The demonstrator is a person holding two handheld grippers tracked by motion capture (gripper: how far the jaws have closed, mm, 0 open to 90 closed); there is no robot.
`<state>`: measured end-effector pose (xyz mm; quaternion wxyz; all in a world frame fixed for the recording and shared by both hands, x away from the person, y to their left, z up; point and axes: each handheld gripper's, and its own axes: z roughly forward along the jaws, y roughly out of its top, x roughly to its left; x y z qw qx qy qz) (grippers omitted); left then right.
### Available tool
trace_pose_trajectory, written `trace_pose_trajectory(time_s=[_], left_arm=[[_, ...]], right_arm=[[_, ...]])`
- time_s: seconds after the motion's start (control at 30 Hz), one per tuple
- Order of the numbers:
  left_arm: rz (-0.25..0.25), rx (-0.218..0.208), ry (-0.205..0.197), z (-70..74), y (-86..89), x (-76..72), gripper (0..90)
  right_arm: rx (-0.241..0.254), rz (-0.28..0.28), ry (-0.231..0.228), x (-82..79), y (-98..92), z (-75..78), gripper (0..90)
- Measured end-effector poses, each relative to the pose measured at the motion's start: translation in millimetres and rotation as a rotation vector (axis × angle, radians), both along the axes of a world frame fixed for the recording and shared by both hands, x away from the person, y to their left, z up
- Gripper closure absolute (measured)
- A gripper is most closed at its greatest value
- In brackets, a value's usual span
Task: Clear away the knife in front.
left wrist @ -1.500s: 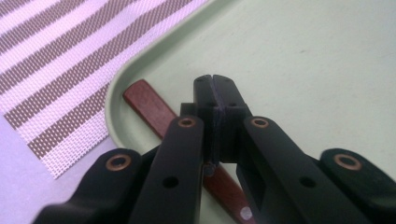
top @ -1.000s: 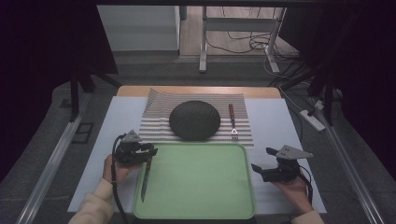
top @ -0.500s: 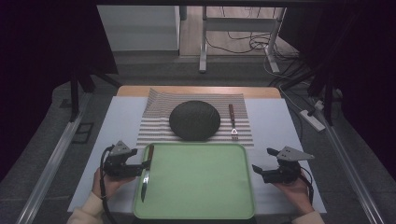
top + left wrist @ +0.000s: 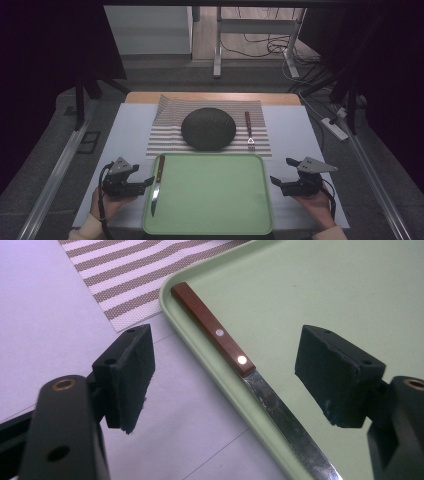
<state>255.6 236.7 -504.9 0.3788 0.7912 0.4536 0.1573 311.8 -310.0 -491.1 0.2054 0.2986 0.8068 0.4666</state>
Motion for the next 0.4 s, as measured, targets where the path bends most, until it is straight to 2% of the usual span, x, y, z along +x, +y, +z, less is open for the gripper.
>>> trace_pose_trajectory(time_s=[0.4], left_arm=[[-0.001,0.014,-0.004,0.4,-3.4,5.1,24.2]], right_arm=[[0.014,0.022,-0.012,-1.4,0.1,0.8,9.4]])
